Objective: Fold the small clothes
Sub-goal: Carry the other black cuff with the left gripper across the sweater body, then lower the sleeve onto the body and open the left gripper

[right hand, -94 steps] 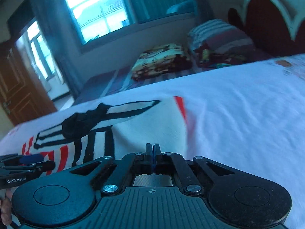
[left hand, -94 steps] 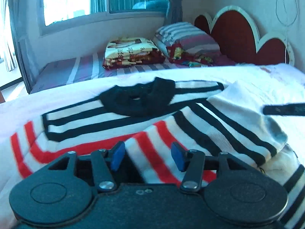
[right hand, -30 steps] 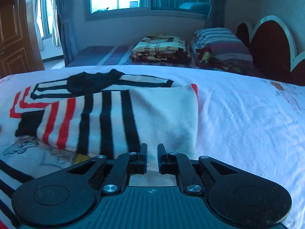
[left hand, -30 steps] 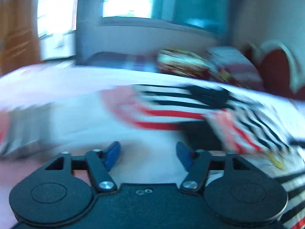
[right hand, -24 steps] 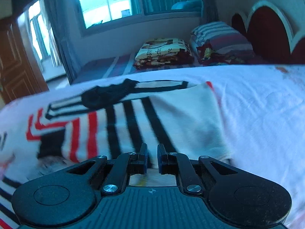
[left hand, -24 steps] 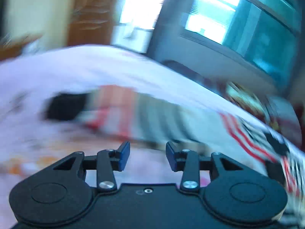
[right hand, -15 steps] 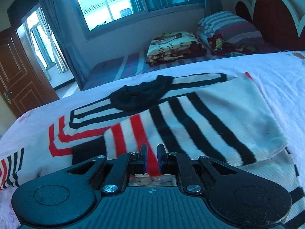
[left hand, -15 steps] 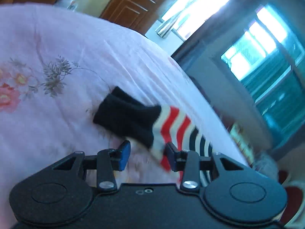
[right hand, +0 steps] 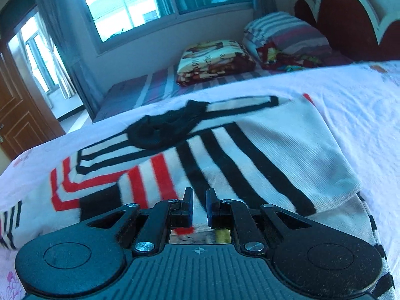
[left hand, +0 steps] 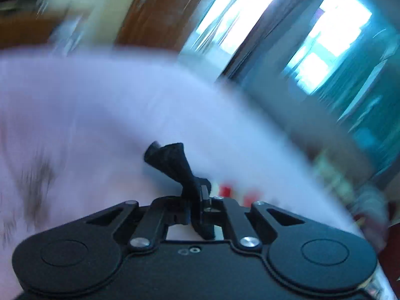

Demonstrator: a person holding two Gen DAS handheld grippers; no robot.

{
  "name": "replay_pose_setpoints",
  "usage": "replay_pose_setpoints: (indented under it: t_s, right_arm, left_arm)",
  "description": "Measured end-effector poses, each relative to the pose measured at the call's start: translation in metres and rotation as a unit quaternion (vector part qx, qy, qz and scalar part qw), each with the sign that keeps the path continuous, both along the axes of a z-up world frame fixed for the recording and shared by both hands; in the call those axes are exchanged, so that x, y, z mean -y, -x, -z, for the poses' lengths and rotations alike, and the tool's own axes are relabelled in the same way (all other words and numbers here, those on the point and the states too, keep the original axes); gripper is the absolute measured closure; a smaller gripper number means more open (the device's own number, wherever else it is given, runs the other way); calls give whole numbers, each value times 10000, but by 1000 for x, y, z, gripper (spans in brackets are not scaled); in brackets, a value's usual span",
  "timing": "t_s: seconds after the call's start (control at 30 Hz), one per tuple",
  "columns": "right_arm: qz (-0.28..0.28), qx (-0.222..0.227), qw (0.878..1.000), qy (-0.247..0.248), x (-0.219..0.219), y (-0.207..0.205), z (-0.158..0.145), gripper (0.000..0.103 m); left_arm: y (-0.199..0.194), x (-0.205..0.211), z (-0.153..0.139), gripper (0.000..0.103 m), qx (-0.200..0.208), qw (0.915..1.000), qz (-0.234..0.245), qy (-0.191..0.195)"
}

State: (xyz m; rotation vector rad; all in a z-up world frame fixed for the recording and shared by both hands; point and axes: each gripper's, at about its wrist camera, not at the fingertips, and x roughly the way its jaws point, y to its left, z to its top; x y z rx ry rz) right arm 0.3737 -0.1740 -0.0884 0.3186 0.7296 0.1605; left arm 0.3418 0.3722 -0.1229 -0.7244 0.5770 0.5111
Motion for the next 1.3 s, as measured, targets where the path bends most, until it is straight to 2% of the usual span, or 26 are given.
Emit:
replay_pose_setpoints:
  t_s: [0.03,0.07,0.13,0.2,0.3,0.37,0.47,0.7,0.87,0.93,1.07,1.13,1.17,1.2,1.23,1.3]
  right_arm:
    - [12,-31,10000,3,3,-1,3,93]
    - [14,-86,10000,31,7,-3,7,93]
    - [-1,-220,9998,31,16,-7,14,93]
    - [13,-174,9998,-113,26,-7,15,93]
    - [80,-23,9997,-220,41,-4,10,93]
    - [107,8,9995,-303,52,-3,8,93]
    - [125,98,9991,-393,67,-1,1,93]
    - [154,275,9974,-652,111,6,-14,93]
    - [264,299,9962,-779,145,11,-14,93]
    - [326,280,9957,-826,158,13,-11,93]
    - [424,221,9949,-888,182,19,-6,93]
    - [479,193,9945,-911,194,21,-3,93]
    - [511,178,9943,-922,200,22,-2,93]
    - [534,168,9940,-943,205,24,-1,93]
    - [543,157,9934,-999,210,24,0,93]
    - [543,131,9920,-1129,217,24,0,93]
  left_arm:
    - [4,-2,2,98,260,9996,-95,116]
    - [4,-1,-1,98,258,9996,-97,95]
    - [2,6,-10,98,269,9995,-136,-34]
    - [-3,23,-26,98,479,9986,-5,-235]
    - [-15,71,-56,98,801,9922,571,-772]
    - [-33,118,-68,98,817,9842,1115,-1106]
    - [-65,202,-78,98,698,9661,1935,-1563]
    - [-124,362,-58,98,536,9143,3313,-2268]
    - [-134,445,-44,98,494,8833,3929,-2510]
    - [-138,471,-41,98,446,8741,4072,-2611]
    - [-145,506,-29,98,239,8542,4365,-2814]
    - [-144,525,-22,97,99,8402,4569,-2918]
    - [-146,533,-18,88,8,8323,4718,-2911]
    - [-147,543,-12,75,-98,8237,4844,-2947]
    - [-145,551,-10,70,-125,8159,4933,-3015]
    - [-136,567,-7,26,103,7966,5144,-3173]
